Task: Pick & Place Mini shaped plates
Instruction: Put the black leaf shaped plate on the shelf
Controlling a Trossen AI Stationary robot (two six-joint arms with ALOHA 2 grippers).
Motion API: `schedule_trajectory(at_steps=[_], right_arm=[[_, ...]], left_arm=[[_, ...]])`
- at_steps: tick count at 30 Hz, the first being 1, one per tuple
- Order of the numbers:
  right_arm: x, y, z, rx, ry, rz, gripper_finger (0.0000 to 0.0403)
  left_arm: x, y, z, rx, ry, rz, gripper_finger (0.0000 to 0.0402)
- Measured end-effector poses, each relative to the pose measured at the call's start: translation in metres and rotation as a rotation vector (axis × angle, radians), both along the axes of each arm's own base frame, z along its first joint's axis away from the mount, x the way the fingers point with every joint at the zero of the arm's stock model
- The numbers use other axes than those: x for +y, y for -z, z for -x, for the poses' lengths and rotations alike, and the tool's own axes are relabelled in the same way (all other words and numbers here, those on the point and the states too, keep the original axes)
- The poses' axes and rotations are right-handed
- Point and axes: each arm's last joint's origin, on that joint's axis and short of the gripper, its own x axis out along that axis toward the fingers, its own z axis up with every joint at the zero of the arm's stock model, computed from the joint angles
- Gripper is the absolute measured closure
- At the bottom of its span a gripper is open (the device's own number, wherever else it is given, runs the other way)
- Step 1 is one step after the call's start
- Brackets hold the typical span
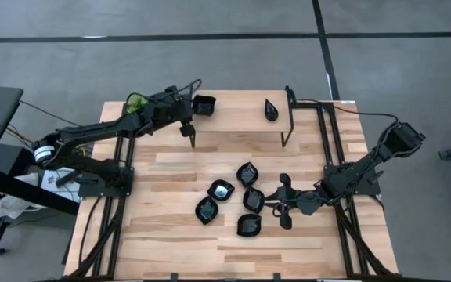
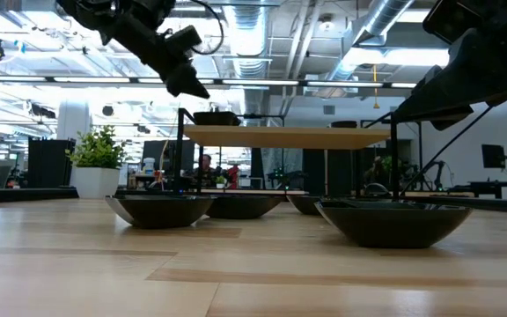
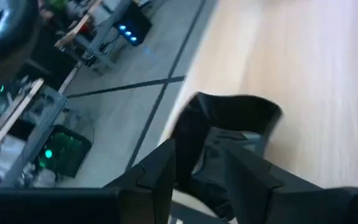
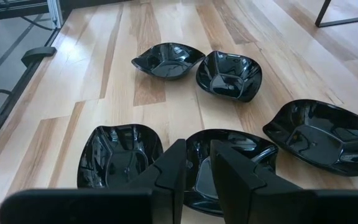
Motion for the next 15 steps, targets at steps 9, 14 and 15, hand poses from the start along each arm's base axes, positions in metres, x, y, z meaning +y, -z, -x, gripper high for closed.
schedule_trajectory(at_steps=[9, 14, 15], right_arm=[[0.001, 0.000, 0.000, 0.000, -0.002, -0.001, 0.0333], [0.002, 0.000, 0.001, -0.001, -0.006, -0.001, 0.0333], [0.002, 0.000, 0.001, 0.000, -0.006, -0.002, 0.0333]], left_arm=[[-0.050, -0.027, 0.008, -0.250, 0.164, 0.316, 0.0268], [-0.088, -0.007, 0.021, -0.264, 0.248, 0.454, 0.0275], [-0.095, -0.002, 0.024, -0.280, 0.256, 0.483, 0.0276]])
